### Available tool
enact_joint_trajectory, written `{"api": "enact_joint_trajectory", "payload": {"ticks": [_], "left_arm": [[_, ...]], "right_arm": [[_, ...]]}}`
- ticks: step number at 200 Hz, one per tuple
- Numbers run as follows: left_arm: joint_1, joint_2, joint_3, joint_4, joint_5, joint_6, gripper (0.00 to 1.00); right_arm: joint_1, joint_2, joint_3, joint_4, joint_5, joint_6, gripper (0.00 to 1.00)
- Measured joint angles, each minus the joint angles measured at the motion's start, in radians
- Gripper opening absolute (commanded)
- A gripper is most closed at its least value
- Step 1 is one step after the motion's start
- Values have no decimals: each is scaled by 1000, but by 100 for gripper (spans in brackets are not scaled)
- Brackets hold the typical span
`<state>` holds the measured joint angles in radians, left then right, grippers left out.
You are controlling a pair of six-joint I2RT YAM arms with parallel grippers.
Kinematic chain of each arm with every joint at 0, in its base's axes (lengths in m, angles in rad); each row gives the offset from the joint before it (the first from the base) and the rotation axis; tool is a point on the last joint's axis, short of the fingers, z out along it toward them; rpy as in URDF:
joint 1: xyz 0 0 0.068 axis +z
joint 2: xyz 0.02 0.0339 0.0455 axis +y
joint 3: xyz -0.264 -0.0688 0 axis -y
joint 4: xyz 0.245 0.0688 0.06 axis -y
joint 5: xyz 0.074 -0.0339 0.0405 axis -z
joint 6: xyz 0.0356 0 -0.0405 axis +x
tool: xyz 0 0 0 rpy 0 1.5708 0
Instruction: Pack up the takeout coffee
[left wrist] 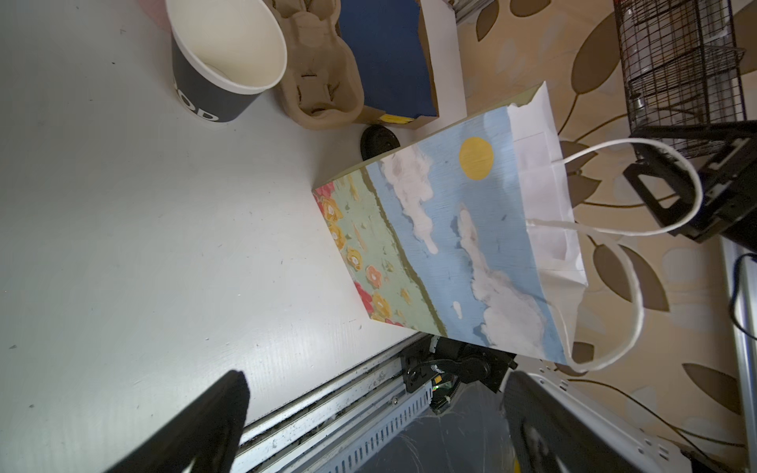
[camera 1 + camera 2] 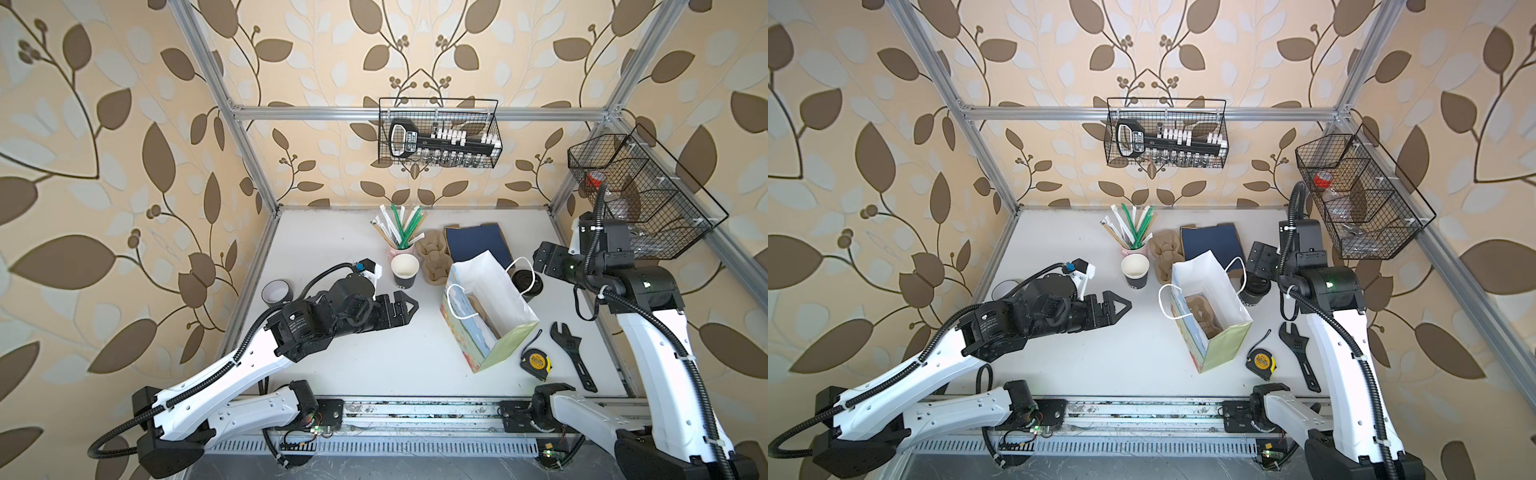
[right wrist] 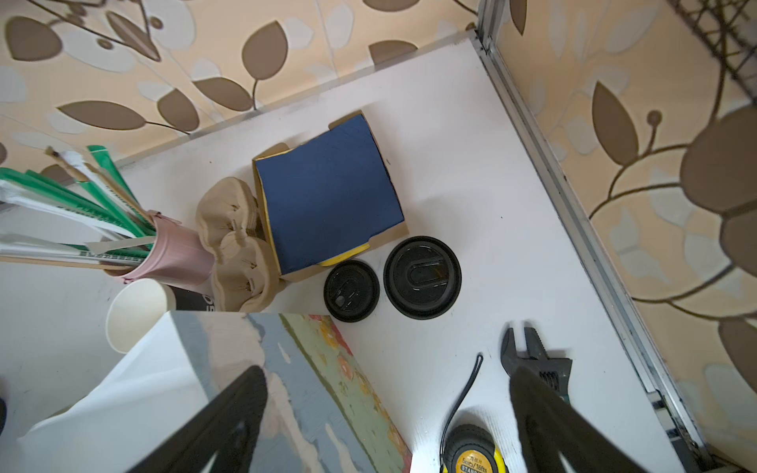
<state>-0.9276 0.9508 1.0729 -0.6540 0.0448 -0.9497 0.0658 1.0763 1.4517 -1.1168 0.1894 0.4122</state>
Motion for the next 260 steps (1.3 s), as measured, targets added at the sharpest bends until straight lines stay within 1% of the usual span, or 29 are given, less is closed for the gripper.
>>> {"api": "enact_joint_trajectory", "payload": {"ticks": [47, 87, 111, 139, 216, 239, 260], "left_arm": [[-1, 69, 14, 60, 42, -54, 97], [-4, 115, 27, 134, 60, -98, 97], [-25, 126, 27, 198, 60, -123, 97], [-43, 154, 29, 253, 63, -150, 97], [-76, 162, 29, 290, 35, -177, 96], [-88, 164, 34, 292, 31, -177, 96], [-101, 169, 40, 298, 25, -178, 95]], "right_arm": [[-65, 7, -111, 56, -8, 33, 93], [-86, -15, -119, 101, -46, 48, 93], [-101, -20, -123, 123, -64, 56, 93], [-127, -18, -163, 153, -74, 67, 94], [-203, 102, -304, 257, -89, 101, 95], [-207, 134, -313, 262, -84, 116, 97], [-206, 158, -314, 270, -80, 129, 97]]}}
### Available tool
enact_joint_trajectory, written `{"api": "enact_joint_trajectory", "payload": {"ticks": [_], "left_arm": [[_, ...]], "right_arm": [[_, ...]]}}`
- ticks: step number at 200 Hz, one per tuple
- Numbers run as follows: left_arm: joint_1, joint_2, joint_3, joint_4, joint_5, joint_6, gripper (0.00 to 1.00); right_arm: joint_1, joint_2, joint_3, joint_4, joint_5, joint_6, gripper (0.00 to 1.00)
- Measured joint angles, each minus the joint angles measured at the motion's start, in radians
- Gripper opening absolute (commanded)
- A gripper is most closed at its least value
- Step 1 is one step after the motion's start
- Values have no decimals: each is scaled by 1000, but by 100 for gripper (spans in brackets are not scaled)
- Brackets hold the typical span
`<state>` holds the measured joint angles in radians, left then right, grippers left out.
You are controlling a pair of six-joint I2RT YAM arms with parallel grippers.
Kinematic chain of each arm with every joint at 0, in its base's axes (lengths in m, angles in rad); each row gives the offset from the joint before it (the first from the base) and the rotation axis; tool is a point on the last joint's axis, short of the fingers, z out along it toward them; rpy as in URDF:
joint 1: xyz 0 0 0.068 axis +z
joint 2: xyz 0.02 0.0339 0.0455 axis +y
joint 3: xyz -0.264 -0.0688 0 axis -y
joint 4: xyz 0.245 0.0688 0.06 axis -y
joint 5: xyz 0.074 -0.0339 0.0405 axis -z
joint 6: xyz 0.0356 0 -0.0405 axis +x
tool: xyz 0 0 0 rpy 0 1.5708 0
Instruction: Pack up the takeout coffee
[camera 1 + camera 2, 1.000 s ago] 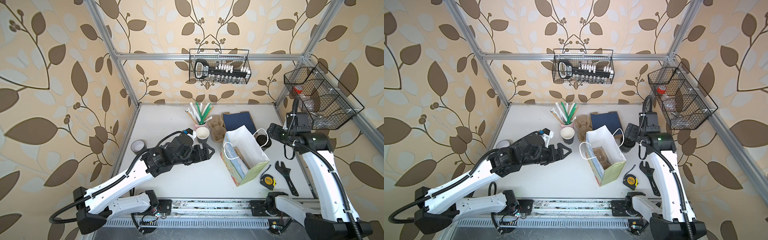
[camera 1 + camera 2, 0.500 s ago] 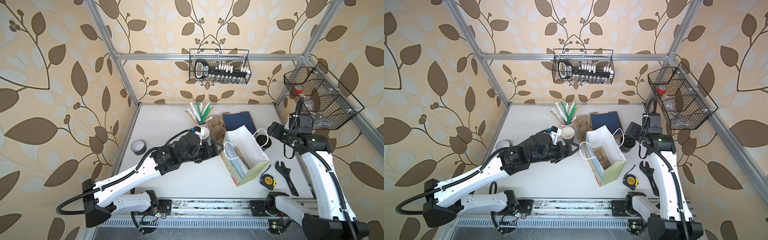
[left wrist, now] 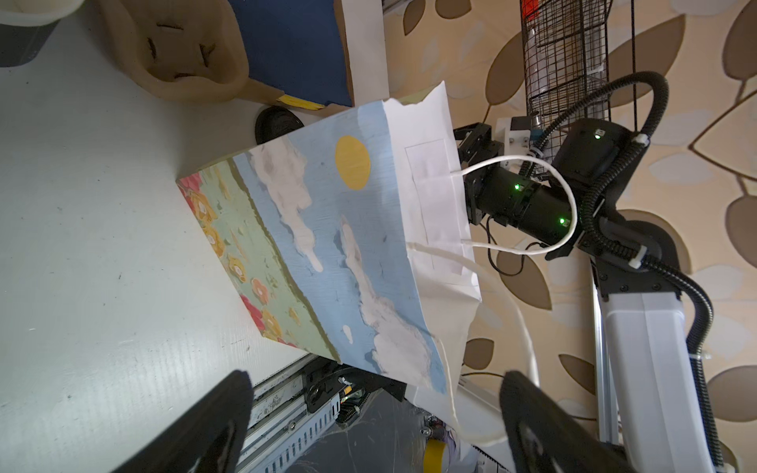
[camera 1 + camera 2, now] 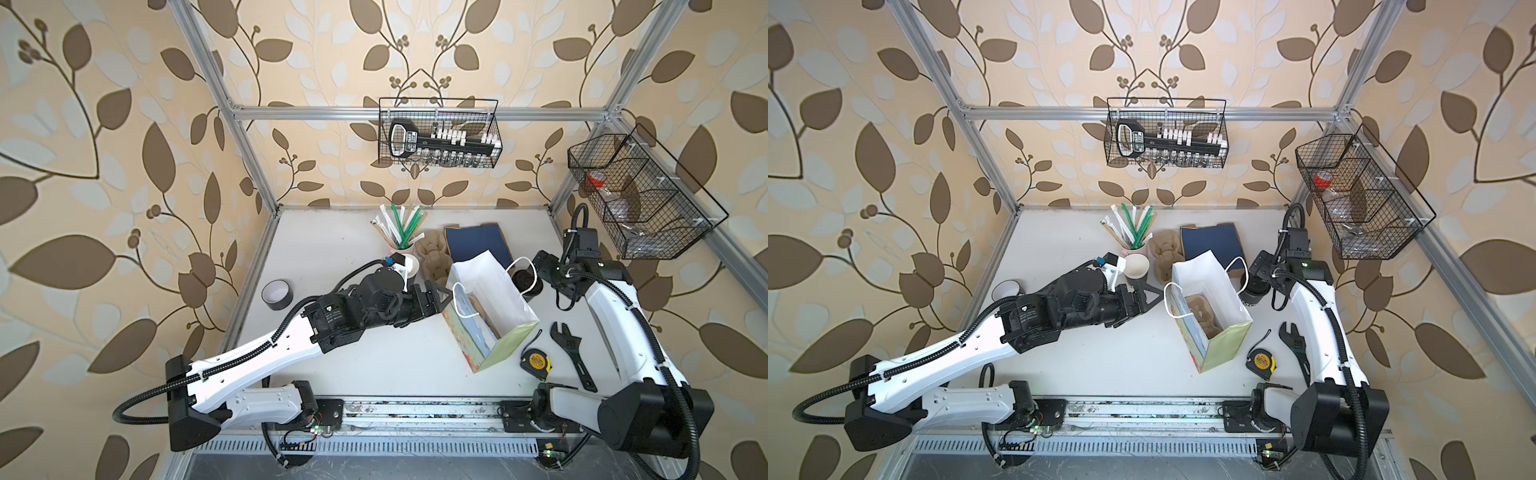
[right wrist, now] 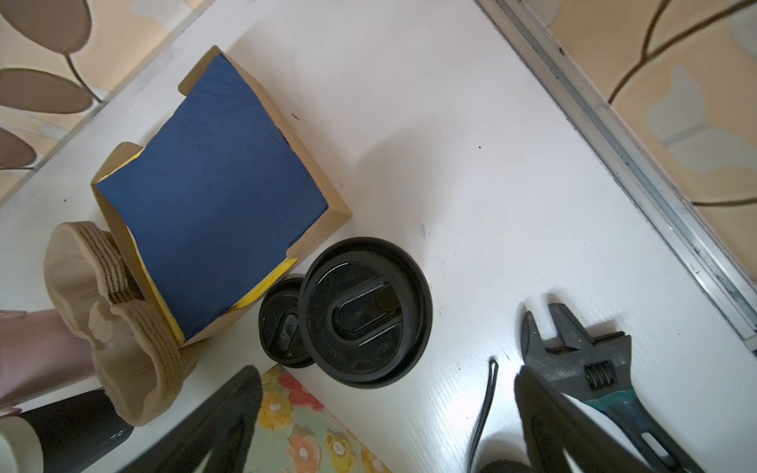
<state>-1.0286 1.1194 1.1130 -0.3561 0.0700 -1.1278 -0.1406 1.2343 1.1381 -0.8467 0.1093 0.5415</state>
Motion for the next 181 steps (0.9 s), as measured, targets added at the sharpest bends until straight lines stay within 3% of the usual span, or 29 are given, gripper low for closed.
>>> {"api": "enact_joint_trajectory", "payload": {"ticks": [74, 123, 181], "left_arm": [[-19, -2, 10, 7, -21, -3, 90], [-26, -157, -33, -42, -131, -10, 93], [-26, -12, -6, -20, -99, -17, 87]], "right_arm": [[0, 18, -41, 40, -14, 19, 97], [0, 17, -42, 59, -32, 19, 97], [0, 11, -43, 66, -44, 19, 97]]}}
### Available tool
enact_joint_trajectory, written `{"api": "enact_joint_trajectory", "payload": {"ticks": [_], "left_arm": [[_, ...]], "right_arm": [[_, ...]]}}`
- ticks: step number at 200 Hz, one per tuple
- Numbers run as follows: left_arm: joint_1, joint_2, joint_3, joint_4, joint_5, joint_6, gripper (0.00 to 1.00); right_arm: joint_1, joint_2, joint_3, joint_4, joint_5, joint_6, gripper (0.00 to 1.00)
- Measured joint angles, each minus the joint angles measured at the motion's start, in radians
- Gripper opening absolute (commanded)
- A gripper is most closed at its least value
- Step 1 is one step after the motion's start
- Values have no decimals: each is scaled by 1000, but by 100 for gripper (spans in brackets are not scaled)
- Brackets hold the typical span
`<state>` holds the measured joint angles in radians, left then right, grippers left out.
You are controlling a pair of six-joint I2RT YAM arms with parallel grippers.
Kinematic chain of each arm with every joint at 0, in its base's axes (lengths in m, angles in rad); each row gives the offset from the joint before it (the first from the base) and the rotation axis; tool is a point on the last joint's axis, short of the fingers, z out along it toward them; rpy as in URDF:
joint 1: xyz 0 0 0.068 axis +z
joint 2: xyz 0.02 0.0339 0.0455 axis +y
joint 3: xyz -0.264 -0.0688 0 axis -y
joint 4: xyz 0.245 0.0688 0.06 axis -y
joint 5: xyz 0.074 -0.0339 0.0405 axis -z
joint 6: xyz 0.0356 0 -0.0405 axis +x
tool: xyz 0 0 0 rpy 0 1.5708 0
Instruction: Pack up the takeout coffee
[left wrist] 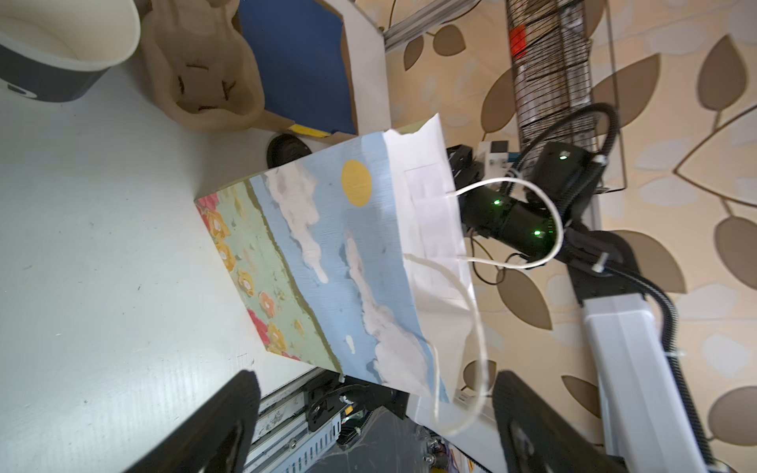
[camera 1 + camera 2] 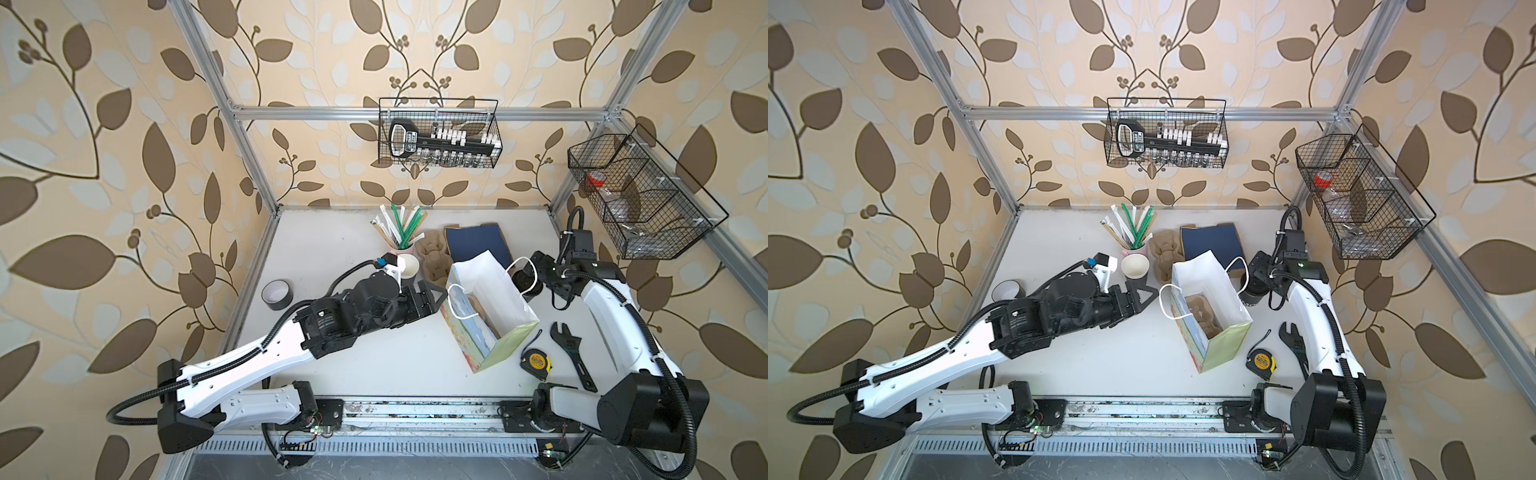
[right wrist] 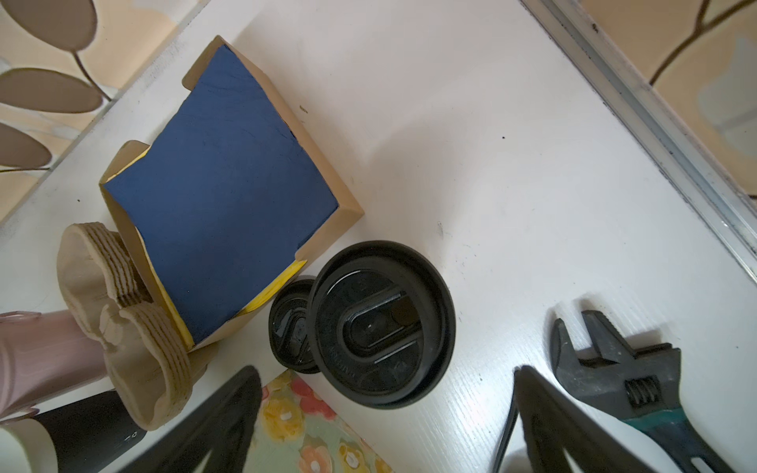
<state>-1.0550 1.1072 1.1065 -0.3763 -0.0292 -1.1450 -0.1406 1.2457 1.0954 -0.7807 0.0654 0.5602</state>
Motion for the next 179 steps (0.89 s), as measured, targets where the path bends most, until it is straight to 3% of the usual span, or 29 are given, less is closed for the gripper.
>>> {"api": "enact_joint_trajectory", "payload": {"ticks": [54, 127, 161, 179], "left_arm": [[0, 96, 43, 11, 29, -10, 81], [-13, -69, 14, 45, -41, -16, 86], [-20, 4, 15, 70, -29, -19, 84], [-31, 67, 37, 63, -23, -16, 77]], "right_arm": [[0, -18, 0, 2, -11, 0, 97], [0, -24, -10, 18, -34, 0, 96], [0, -25, -13, 23, -41, 0, 96], [0, -32, -22, 26, -44, 0, 96]]}}
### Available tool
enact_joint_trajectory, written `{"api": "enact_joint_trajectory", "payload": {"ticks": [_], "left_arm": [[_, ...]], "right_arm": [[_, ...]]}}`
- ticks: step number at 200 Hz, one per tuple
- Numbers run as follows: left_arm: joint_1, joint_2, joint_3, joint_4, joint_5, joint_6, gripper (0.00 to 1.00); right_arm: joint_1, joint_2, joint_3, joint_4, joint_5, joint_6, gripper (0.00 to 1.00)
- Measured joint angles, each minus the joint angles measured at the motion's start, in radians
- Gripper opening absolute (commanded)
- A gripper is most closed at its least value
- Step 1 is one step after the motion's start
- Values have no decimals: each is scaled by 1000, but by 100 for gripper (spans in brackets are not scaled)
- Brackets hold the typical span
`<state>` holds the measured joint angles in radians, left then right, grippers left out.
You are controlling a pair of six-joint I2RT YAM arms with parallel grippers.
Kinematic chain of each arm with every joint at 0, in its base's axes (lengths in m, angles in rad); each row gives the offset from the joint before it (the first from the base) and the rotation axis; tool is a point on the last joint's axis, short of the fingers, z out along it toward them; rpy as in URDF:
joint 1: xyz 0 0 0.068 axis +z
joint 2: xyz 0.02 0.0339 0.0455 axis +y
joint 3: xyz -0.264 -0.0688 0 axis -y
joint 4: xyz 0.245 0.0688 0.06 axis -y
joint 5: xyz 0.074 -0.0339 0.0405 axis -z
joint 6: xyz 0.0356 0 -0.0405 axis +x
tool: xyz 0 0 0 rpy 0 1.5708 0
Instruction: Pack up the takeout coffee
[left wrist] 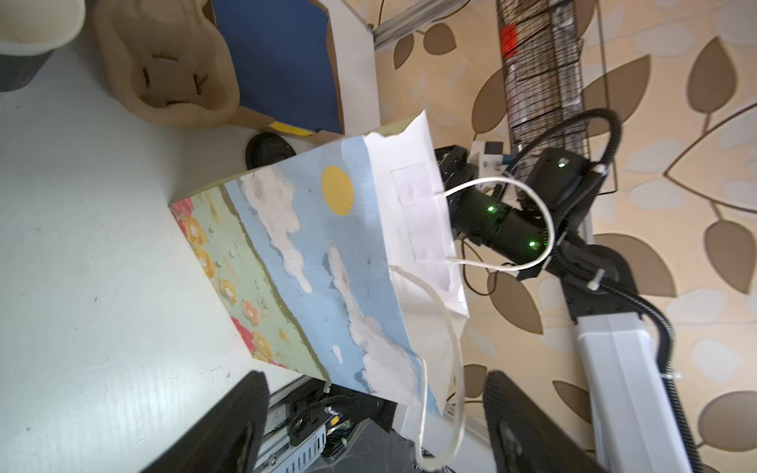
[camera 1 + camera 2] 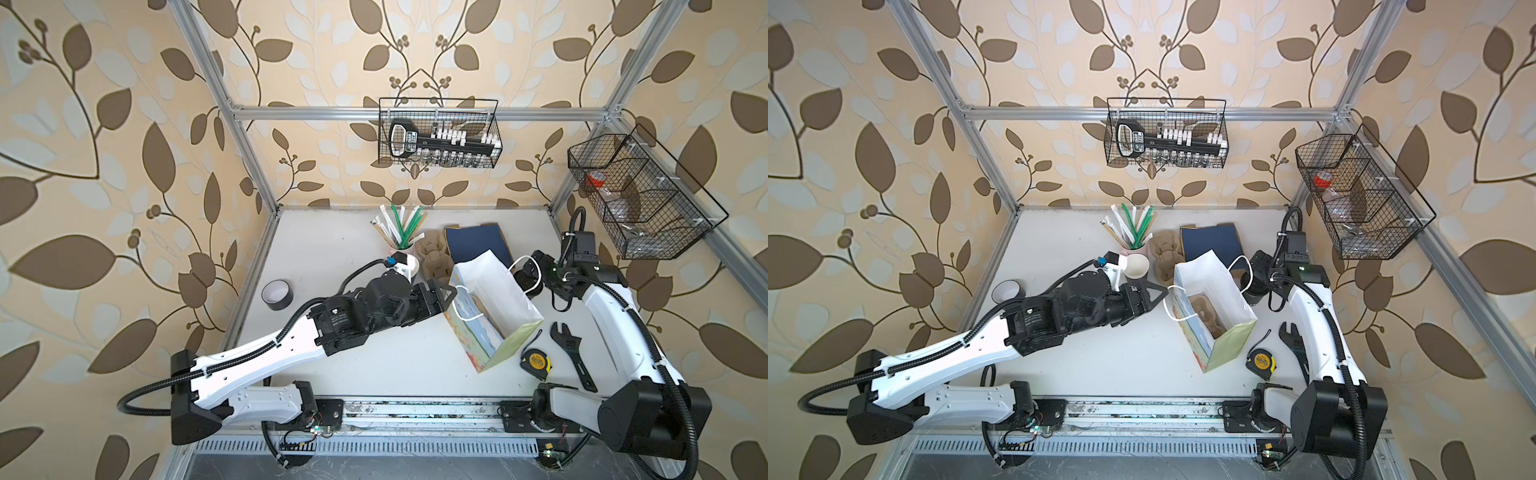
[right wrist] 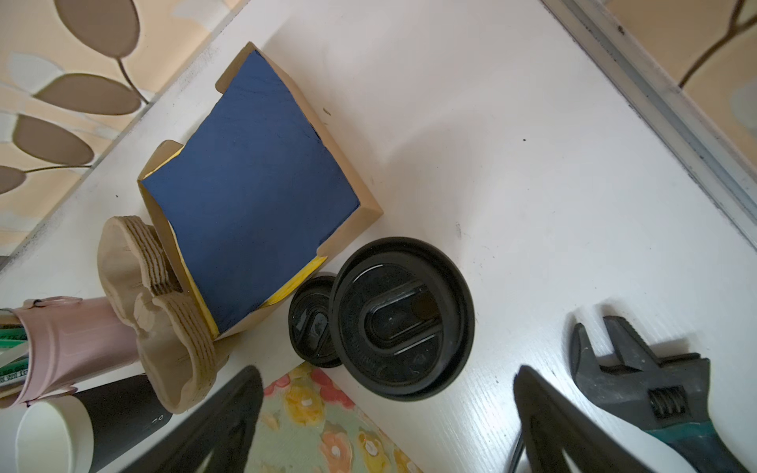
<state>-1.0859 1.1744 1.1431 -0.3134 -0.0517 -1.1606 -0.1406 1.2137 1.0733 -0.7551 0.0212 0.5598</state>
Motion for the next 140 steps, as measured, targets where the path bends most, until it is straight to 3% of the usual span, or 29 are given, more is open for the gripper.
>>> {"api": "enact_joint_trajectory", "payload": {"ticks": [39, 81, 116, 140], "left_arm": [[-2, 61, 31, 3, 3, -8, 62], [-2, 93, 82, -1, -2, 8, 24], [-2, 116, 121, -7, -13, 22, 1], [-2, 127, 127, -21, -28, 32, 0]], "right_arm": [[0, -5, -2, 2, -7, 0, 96], [0, -9, -2, 7, -15, -1, 95], [0, -12, -2, 12, -22, -2, 95], [0, -12, -3, 12, -23, -2, 95]]}}
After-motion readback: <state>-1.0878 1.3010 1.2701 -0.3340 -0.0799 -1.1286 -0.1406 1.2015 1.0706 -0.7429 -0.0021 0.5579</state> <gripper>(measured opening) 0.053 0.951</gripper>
